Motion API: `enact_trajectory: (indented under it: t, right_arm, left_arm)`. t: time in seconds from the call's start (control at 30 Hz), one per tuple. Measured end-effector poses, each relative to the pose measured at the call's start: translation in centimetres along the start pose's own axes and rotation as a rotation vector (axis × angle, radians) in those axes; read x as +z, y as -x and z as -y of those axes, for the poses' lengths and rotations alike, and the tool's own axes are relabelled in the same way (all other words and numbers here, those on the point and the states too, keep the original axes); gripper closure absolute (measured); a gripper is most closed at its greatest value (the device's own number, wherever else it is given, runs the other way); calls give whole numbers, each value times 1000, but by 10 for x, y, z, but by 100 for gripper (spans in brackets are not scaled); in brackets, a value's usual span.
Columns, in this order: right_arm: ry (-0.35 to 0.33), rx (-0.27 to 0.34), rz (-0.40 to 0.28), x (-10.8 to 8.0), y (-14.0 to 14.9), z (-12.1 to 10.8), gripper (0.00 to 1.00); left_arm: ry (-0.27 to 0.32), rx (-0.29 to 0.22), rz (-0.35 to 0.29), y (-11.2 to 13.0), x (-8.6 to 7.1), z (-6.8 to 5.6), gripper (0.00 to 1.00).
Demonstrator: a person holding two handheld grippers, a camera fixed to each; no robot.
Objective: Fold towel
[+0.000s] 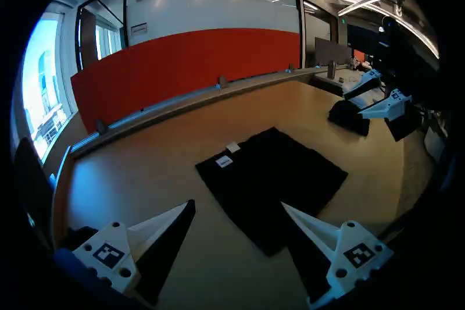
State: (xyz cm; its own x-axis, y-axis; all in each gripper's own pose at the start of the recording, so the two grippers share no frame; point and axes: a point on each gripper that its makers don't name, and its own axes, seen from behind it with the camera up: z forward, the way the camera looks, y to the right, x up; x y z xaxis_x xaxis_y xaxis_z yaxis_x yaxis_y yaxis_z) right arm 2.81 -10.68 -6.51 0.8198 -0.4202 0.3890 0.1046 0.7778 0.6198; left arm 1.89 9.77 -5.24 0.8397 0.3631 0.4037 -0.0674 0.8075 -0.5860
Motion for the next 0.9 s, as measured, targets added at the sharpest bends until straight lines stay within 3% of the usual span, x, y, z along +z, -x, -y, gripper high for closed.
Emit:
enact_trajectory:
  t: [0.5, 0.9]
  right_arm:
    - [-44, -4, 79, 35, 52, 24, 0]
    - [-77, -13, 140, 53, 87, 43, 0]
  left_arm:
    - [64, 46, 100, 57, 36, -23, 2]
    - [117, 47, 172, 94, 56, -37, 2]
